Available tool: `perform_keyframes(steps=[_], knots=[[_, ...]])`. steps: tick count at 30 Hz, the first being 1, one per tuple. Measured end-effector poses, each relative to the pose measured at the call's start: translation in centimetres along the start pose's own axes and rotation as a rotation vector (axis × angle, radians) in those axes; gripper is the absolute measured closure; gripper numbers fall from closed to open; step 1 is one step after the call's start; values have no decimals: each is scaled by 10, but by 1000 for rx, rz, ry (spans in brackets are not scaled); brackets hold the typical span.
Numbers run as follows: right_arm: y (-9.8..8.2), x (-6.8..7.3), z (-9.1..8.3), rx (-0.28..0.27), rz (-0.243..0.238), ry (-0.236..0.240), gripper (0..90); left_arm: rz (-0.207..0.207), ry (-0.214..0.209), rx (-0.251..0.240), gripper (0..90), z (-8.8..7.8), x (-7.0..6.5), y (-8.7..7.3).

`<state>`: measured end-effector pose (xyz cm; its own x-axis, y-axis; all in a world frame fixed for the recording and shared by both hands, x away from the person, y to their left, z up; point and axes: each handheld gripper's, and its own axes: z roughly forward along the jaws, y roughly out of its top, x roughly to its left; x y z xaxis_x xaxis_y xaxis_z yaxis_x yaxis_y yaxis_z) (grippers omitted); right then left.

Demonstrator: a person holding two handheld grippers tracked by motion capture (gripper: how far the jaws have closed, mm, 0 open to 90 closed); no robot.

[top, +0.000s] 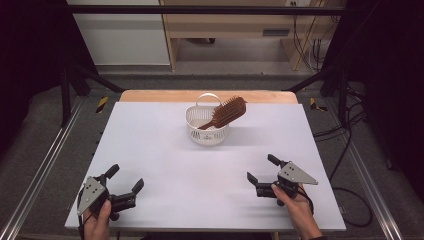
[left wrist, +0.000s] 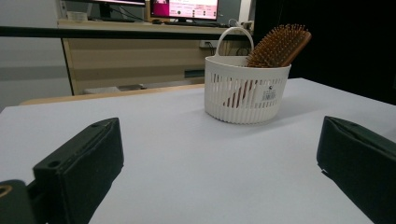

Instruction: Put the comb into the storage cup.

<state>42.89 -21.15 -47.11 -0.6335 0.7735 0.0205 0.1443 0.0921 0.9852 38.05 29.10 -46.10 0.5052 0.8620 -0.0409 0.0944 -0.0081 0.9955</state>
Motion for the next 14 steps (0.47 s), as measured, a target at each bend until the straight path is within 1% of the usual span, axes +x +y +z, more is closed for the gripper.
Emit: perform_keyframes(steps=[5,7,10,12,14], knots=[[0,3,3,-32,7,8,32,15,-9,3,6,2,-4,0],[0,5,4,-51,17,19,32,21,-13,3,6,3,-5,1],[2,9,7,-62,4,29,33,28,-10,2,6,5,-6,1],[2,11,8,-70,2,42,32,17,-4,4,6,6,-5,0],[1,12,8,-70,0,42,32,23,0,7,11,6,-6,1]])
